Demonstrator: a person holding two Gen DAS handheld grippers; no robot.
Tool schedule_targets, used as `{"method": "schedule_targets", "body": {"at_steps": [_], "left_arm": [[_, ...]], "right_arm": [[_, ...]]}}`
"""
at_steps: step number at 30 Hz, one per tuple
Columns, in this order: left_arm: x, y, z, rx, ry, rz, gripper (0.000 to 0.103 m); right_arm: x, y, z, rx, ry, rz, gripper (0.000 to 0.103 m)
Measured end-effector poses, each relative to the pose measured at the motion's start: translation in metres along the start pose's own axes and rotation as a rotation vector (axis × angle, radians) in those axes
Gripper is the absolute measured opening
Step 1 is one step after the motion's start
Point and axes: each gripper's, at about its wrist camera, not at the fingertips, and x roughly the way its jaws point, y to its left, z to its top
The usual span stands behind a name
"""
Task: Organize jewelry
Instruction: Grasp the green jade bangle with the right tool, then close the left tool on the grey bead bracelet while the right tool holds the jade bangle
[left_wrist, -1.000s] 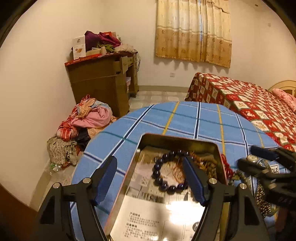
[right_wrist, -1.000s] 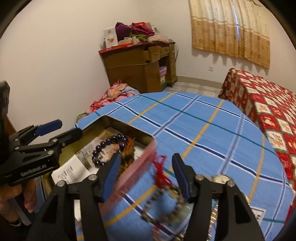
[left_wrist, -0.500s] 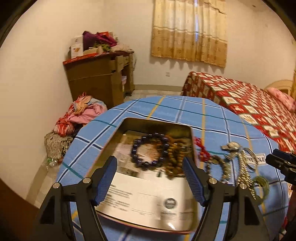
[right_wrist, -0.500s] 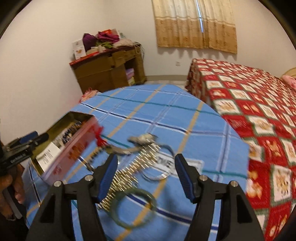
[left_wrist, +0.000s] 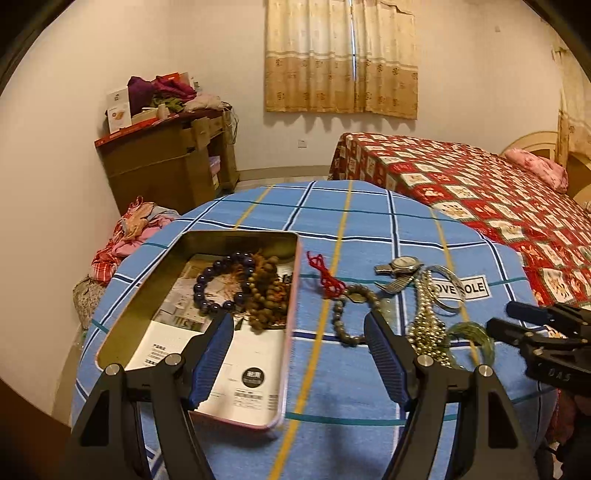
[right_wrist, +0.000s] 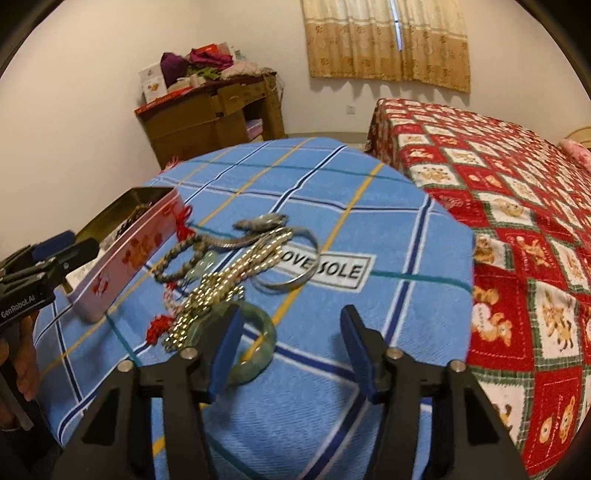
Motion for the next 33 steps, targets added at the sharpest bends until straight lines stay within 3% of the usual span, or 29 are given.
{"method": "schedule_targets", "body": {"at_steps": [4,7,10,11,12,22,29,33], "left_arm": [[0.003,-0.004,-0.004,0.008,0.009,-0.01,0.073],[0.006,-0.008,-0.008,0.014,0.018,-0.013,0.073],[0.006,-0.009,-0.008,0.019,0.016,-0.013,0.073],[0.005,-0.009,-0.008,0.018,0.015,-0.016,0.073],[0.005,-0.009,-0.007,0.016,0.011,-0.018,0.073],[0.008,-0.037,-0.002,0.089,-0.001,-0.073,0.073],[0.044,-0.051,0.001,0.108,0.094,-0.127,0.037],[0.058,-0.054,0.007,0.114,0.131,-0.126,0.03]], "right_arm": [[0.008,0.006,-0.003,-0.007,0.019,0.009,0.049],[0.019,0.011,-0.005,-0.02,0.042,0.01,0.04],[0.024,0.018,-0.009,-0.065,0.044,-0.02,0.028],[0.024,0.018,-0.01,-0.071,0.046,-0.016,0.015],[0.022,0.017,-0.01,-0.063,0.044,-0.007,0.012],[0.012,-0.01,-0.003,0.008,-0.001,-0.086,0.01],[0.016,-0.01,-0.002,0.012,-0.009,-0.085,0.01],[0.021,-0.003,-0.004,-0.02,-0.008,-0.076,0.01]]}}
